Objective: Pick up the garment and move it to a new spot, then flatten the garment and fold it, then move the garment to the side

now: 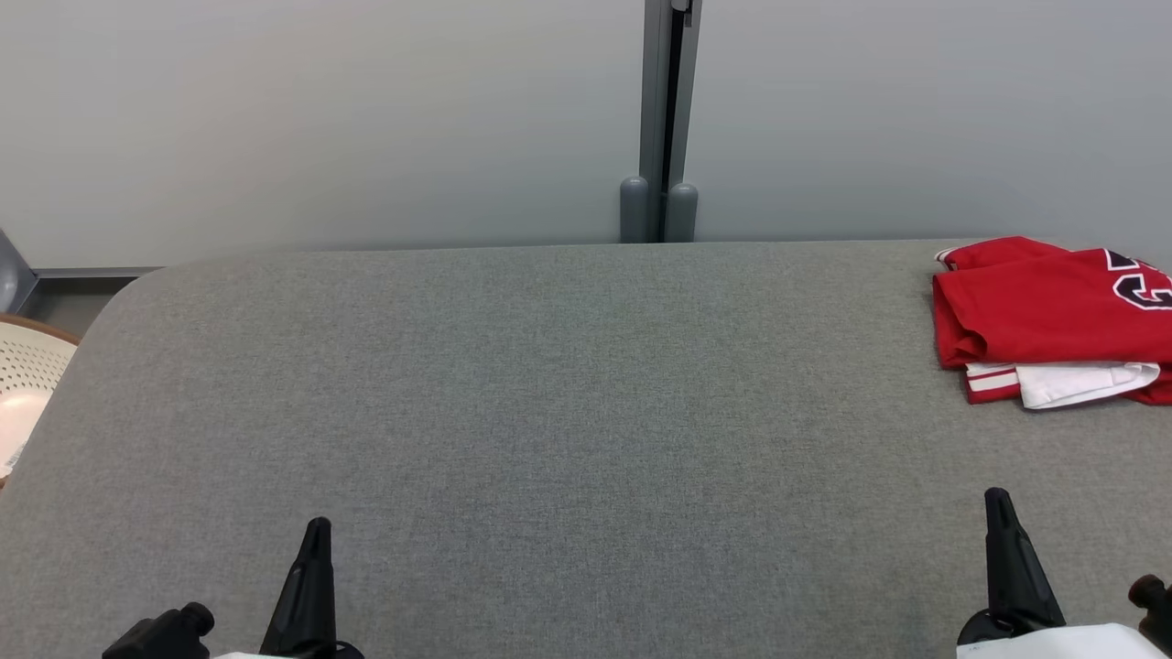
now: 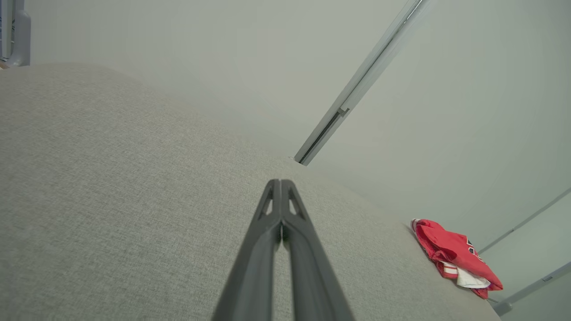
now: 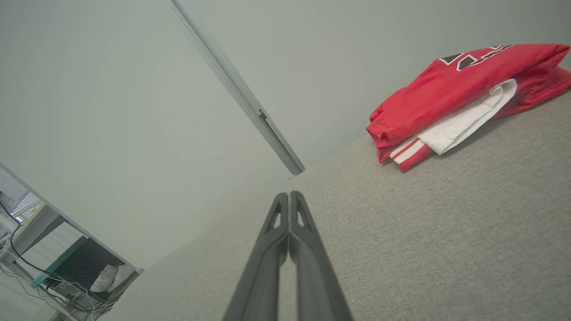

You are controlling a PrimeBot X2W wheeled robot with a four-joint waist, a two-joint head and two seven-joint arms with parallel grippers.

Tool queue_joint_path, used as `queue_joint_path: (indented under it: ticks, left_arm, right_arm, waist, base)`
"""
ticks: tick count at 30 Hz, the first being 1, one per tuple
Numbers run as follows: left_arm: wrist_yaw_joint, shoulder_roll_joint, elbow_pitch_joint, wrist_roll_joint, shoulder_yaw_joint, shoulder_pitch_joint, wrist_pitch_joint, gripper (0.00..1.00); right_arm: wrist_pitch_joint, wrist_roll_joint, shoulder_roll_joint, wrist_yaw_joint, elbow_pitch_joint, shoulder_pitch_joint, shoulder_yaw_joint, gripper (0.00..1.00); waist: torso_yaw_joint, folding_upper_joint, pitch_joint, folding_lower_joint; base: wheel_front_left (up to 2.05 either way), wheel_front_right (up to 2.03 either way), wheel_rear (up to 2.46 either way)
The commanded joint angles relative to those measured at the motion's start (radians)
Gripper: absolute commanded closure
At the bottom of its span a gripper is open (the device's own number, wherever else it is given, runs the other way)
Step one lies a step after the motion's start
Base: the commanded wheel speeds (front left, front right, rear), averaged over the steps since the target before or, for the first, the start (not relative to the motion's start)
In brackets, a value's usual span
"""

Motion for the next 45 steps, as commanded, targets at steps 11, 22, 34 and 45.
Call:
queue_joint_path:
  ticks: [11, 22, 34, 45]
  left_arm:
    - [-0.022, 0.012, 0.016, -0.175, 0.027, -0.068, 0.034, 1.00]
    - [-0.035, 0.015, 0.040, -0.314, 0.046, -0.101, 0.066, 1.00]
    - [-0.047, 0.017, 0.062, -0.438, 0.066, -0.133, 0.097, 1.00]
    - [-0.058, 0.017, 0.083, -0.548, 0.086, -0.159, 0.126, 1.00]
  right_arm:
    - [0.039, 0.173, -0.010, 0.000, 0.006, -0.055, -0.020, 1.00]
    - [0.073, 0.312, -0.011, 0.000, 0.021, -0.082, -0.035, 1.00]
    - [0.106, 0.437, -0.009, 0.000, 0.035, -0.107, -0.050, 1.00]
    - [0.136, 0.548, -0.008, 0.000, 0.046, -0.128, -0.064, 1.00]
  waist:
    - [-0.003, 0.0000, 0.005, 0.0000]
    - [-0.006, 0.0000, 0.010, 0.0000]
    - [-0.009, 0.0000, 0.016, 0.0000]
    - [-0.011, 0.0000, 0.021, 0.0000]
  base:
    - [0.00, 0.00, 0.00]
    - [0.00, 0.00, 0.00]
    - [0.00, 0.00, 0.00]
    - [0.00, 0.00, 0.00]
